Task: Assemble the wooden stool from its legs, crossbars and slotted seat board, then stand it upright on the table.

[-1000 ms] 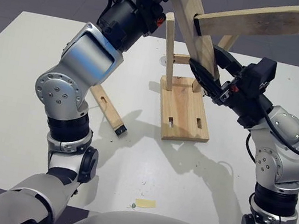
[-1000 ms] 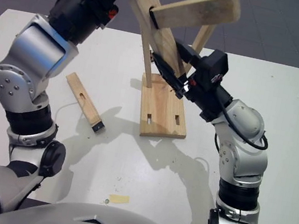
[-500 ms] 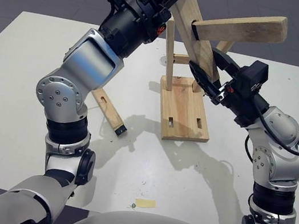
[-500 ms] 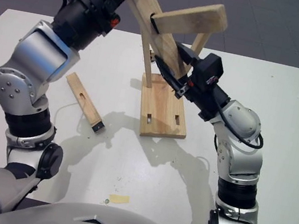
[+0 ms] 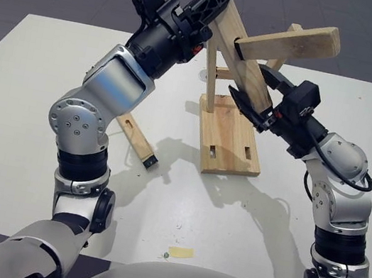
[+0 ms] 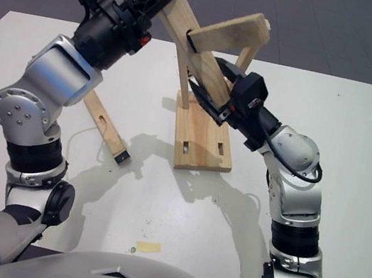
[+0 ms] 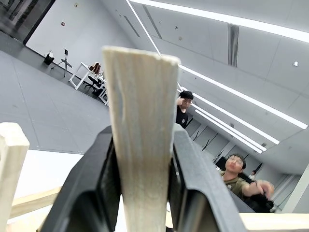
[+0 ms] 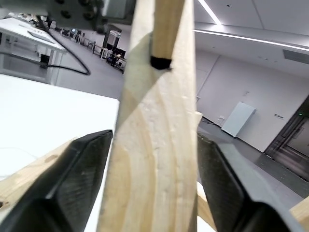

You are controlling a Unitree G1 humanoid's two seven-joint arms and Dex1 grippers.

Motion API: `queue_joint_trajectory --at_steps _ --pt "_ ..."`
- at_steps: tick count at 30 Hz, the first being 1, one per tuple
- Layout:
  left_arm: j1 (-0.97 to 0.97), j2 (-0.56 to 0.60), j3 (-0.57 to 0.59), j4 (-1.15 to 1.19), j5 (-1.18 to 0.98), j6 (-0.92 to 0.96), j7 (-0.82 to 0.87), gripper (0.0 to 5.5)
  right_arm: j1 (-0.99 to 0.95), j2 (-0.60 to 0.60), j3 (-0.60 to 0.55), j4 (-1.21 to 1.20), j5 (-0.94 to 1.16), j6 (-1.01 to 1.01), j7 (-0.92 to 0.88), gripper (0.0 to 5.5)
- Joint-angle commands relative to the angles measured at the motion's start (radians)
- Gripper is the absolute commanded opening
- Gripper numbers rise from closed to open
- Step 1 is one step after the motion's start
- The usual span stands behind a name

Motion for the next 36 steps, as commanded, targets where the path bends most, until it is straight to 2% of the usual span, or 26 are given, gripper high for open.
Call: queue_joint_trajectory --at_steps 1,6,8,11,15,17,22,29,32,36 --pt "0.029 0.005 -0.017 -0.030 0.097 -0.037 -0.049 1.05 0.016 -0.032 -0.026 -0.023 0.068 0.018 0.051 3.81" --pt "0.092 0.013 -0.010 -0.057 0.280 -0.124 -0.081 1.05 0.109 -0.193 -0.239 0.017 0.311 0.129 0.238 4.69" --pt "0.120 0.027 -0.021 -0.063 0.361 -0.146 -0.093 1.05 0.112 -0.229 -0.308 0.119 0.313 0.140 0.230 5.02" --pt "0.180 0.034 -0.038 -0.111 0.459 -0.188 -0.116 1.05 0.089 -0.271 -0.187 0.327 -0.007 0.000 0.089 5.40" --pt "0.256 -0.037 -0.066 -0.199 0.473 -0.204 -0.091 1.05 0.094 -0.203 -0.062 0.453 -0.203 -0.075 -0.047 5.40" --pt "0.272 -0.073 -0.085 -0.222 0.490 -0.204 -0.061 1.05 0.102 -0.217 -0.028 0.528 -0.306 -0.116 -0.118 5.40" --pt "0.286 -0.128 -0.134 -0.234 0.566 -0.187 -0.006 1.05 0.142 -0.251 0.018 0.579 -0.422 -0.169 -0.147 5.40" --pt "0.305 -0.157 -0.143 -0.225 0.604 -0.159 0.020 1.05 0.188 -0.272 0.057 0.488 -0.388 -0.193 -0.019 5.40" --pt "0.287 -0.156 -0.146 -0.217 0.633 -0.164 0.005 1.05 0.203 -0.323 -0.001 0.437 -0.339 -0.194 0.033 5.40" --pt "0.267 -0.160 -0.129 -0.208 0.657 -0.174 -0.009 1.05 0.237 -0.405 -0.052 0.349 -0.204 -0.177 0.216 5.40"
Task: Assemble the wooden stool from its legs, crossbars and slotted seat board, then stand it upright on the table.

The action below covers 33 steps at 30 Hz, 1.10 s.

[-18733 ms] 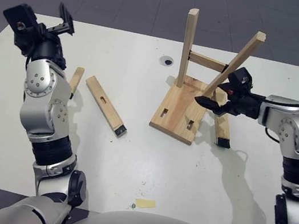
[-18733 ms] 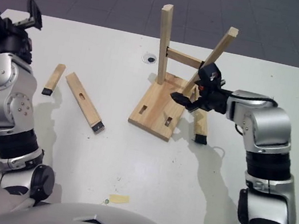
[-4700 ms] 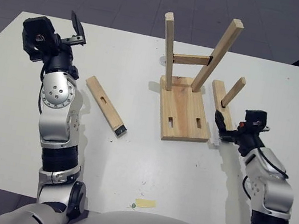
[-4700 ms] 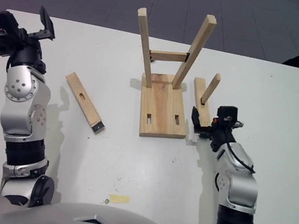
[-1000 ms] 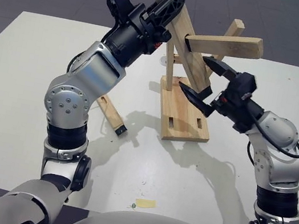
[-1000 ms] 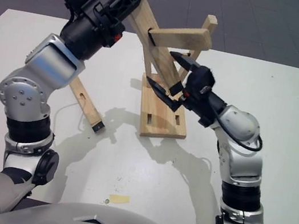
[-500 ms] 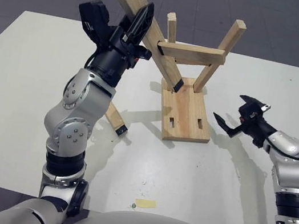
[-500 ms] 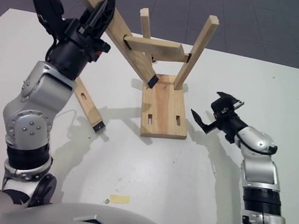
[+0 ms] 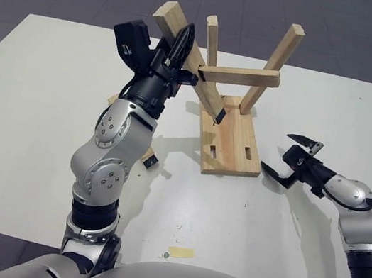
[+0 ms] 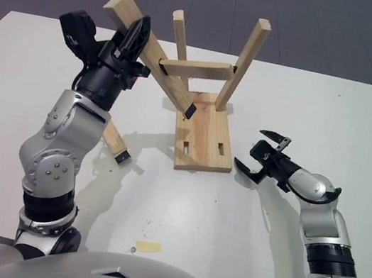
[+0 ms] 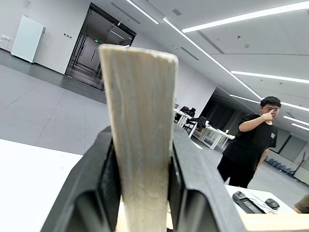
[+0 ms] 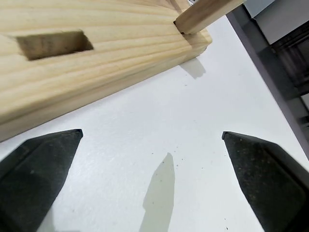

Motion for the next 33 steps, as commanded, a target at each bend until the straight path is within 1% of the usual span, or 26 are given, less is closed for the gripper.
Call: queue_joint_trajectory --at_steps 1,4,8,14,19,33 --pt "-0.043 -0.004 0.018 0.011 0.025 -0.011 -0.020 1.05 0.048 -0.100 -0.036 -0.099 0.105 0.005 0.172 5.40" --pt "-0.054 0.000 0.039 0.016 0.033 -0.011 -0.031 1.05 0.073 -0.124 -0.025 -0.140 0.145 0.015 0.250 5.40" --pt "-0.065 -0.004 0.051 0.022 0.037 -0.004 -0.039 1.05 0.071 -0.087 0.012 -0.159 0.133 0.025 0.252 5.40" --pt "-0.072 -0.001 0.049 0.035 0.037 0.013 -0.063 1.05 0.020 0.027 0.093 -0.086 0.064 0.029 0.156 5.40" --pt "-0.072 0.003 0.051 0.051 0.037 0.025 -0.085 1.05 -0.022 0.112 0.133 0.002 0.030 0.021 0.088 5.40" --pt "-0.076 -0.009 0.052 0.073 0.067 0.023 -0.093 1.05 -0.101 0.262 0.160 0.110 -0.006 0.014 -0.086 5.40"
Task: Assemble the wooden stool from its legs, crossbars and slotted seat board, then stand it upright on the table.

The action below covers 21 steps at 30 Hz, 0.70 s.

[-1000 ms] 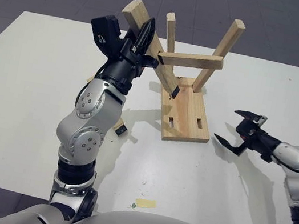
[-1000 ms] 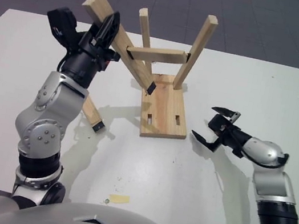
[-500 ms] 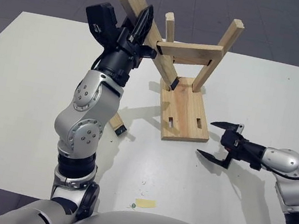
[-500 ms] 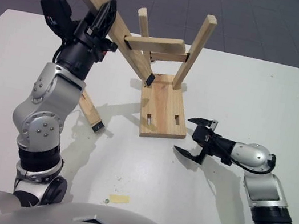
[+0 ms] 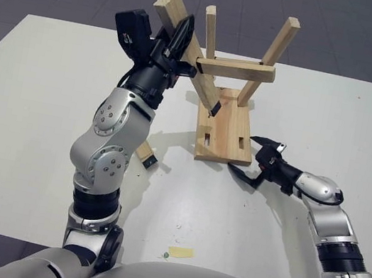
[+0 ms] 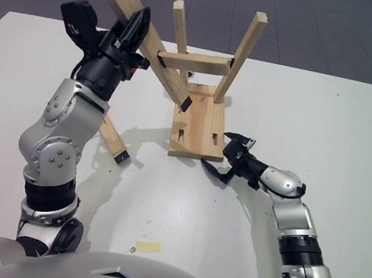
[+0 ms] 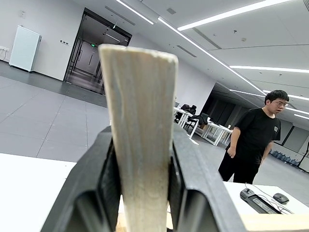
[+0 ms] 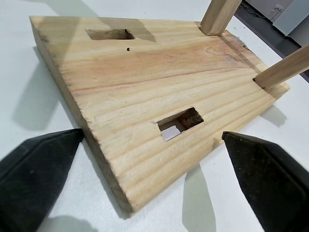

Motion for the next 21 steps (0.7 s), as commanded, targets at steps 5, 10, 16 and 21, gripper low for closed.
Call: queue_joint_trajectory --at_steps 5,10,16,21 --pt "0.004 -0.018 -0.002 0.009 0.031 0.013 0.018 1.05 -0.028 0.079 0.031 0.030 -0.051 0.045 -0.086 5.40" --pt "0.038 -0.020 -0.023 0.021 0.089 0.005 0.027 1.05 -0.031 0.116 0.035 -0.004 -0.044 0.082 -0.116 5.40" --pt "0.068 -0.034 -0.044 0.043 0.145 -0.015 0.023 1.05 -0.016 0.145 -0.009 -0.054 0.024 0.123 -0.118 5.40" --pt "0.084 -0.061 -0.042 0.049 0.172 -0.019 0.032 1.05 -0.005 0.125 -0.082 -0.138 0.115 0.156 -0.085 5.40"
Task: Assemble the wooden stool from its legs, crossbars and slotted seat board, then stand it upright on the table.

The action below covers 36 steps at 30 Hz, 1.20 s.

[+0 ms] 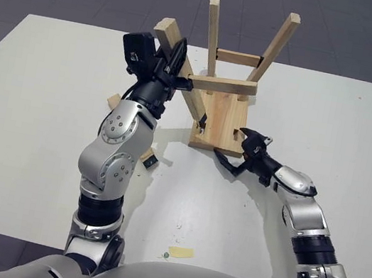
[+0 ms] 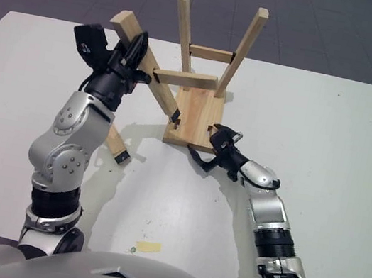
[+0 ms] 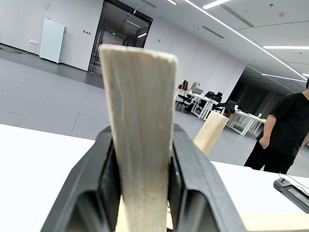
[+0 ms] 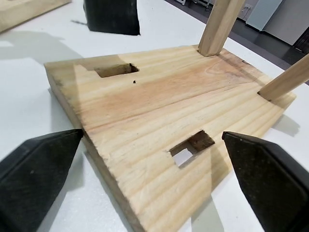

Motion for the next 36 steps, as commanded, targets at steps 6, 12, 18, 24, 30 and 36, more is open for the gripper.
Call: queue_joint_trajectory --at_steps 6,12,18,24,30,36 --pt "0.018 -0.051 -0.003 0.015 0.043 -0.019 0.026 1.05 0.047 -0.101 -0.166 -0.122 0.127 0.035 0.065 5.40" --pt "0.028 -0.062 -0.010 0.016 0.053 -0.021 0.037 1.05 0.010 -0.138 -0.143 0.018 -0.015 0.038 -0.041 5.40" --pt "0.013 -0.064 -0.010 0.030 0.048 -0.021 0.034 1.05 -0.036 -0.083 -0.068 0.137 -0.143 0.029 -0.163 5.40" --pt "-0.002 -0.067 -0.019 0.044 0.048 -0.026 0.031 1.05 -0.029 -0.042 -0.022 0.122 -0.156 0.031 -0.167 5.40" --pt "-0.018 -0.071 -0.020 0.056 0.048 -0.036 0.034 1.05 -0.026 -0.026 -0.015 0.104 -0.149 0.044 -0.158 5.40" --pt "-0.016 -0.071 -0.023 0.075 0.053 -0.051 0.029 1.05 -0.032 -0.017 -0.013 0.107 -0.152 0.049 -0.161 5.40"
